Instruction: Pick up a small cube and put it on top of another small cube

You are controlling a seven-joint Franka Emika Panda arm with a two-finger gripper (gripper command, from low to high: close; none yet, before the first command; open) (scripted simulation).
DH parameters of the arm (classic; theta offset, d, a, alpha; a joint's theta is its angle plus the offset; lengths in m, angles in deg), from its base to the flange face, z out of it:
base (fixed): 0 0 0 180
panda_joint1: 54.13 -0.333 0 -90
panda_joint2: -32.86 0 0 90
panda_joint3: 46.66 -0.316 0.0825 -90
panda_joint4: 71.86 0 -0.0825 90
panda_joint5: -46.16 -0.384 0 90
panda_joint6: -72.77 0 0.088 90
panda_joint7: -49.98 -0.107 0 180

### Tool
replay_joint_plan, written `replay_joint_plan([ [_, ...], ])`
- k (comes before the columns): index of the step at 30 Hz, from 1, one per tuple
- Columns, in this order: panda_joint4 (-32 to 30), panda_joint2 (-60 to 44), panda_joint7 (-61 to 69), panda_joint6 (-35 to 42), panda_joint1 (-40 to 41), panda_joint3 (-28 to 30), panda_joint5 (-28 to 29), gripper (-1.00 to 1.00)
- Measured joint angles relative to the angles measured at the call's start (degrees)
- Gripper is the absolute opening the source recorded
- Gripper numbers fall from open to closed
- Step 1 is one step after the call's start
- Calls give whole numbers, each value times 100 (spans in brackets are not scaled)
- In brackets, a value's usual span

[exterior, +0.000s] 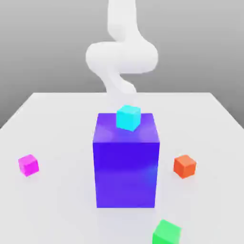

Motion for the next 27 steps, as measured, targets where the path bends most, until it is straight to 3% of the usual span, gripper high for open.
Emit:
replay_joint_plan([
  [19,-1635,-2981,-5018,-1859,3149,287,457,0],
  [27,-2322,-4216,-6724,-2649,4133,806,107,0],
])
